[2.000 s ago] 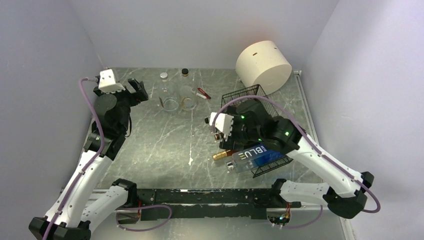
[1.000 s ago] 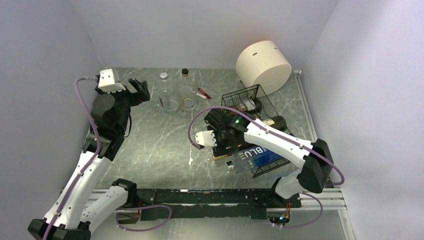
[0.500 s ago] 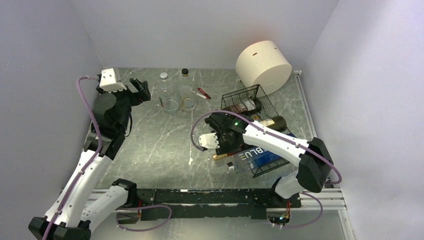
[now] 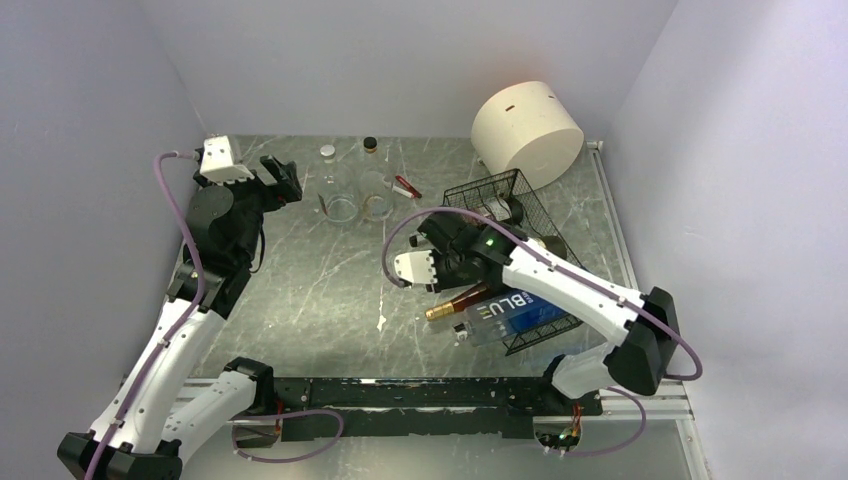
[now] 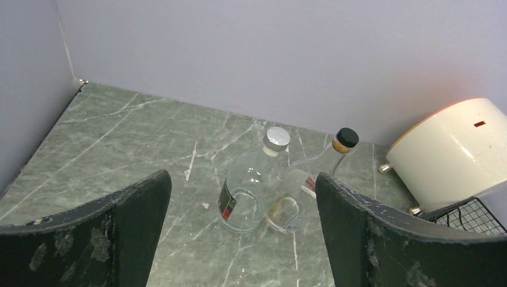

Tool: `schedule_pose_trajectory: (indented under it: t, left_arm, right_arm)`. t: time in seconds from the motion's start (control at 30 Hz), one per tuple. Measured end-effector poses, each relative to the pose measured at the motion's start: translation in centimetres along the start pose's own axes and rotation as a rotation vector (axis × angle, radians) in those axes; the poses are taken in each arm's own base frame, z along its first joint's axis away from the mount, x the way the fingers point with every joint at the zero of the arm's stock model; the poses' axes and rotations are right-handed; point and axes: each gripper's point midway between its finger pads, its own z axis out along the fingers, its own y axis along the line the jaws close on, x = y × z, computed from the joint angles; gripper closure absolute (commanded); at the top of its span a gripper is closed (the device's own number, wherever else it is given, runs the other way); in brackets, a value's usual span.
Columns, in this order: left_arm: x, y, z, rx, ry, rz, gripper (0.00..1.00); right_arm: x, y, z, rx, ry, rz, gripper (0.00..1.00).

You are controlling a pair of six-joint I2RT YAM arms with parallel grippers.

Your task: Take the wine bottle off the wine rack

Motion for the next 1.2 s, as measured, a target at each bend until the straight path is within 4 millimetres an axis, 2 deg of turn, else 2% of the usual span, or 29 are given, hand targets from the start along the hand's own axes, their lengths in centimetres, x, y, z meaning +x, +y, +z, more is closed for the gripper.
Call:
schedule_pose_trajectory:
  t: [0.1,0.27,0.47,0.6,0.97,1.2]
  left_arm:
    - [0.1,0.0,0.1,-0.001,0.003,0.001,0.06]
    - [0.6,0.0,0.4,-0.005,0.016,0.006,0.06]
    - [0.7,0.1,0.5,-0.007,0.020,0.007,0.06]
    - [0.7,0.1,0.5,-0.009,0.020,0.008,0.06]
    - [0.8,0.2,0.5,-0.013,0.021,0.009,0.06]
    - [0.7,0.4,0.5,-0.026,0.017,0.010,0.06]
  right_arm:
    - [-0.1,-0.3,-0.9,0.030,-0.019,0.015,1.00]
    - [-0.4,-1.3,-3.4,0.104,-0.074,0.055,1.00]
    - [-1.1,-3.2,-8.6,0.307,-0.229,0.150,1.00]
    - [-1.4,-4.4,-11.3,0.425,-0.322,0.221,1.00]
    - [-3.4,-8.0,-14.0,0.532,-0.432,0.422,1.00]
    - [-5.0,-10.8,-17.4,0.600,-0.544,0.545,1.00]
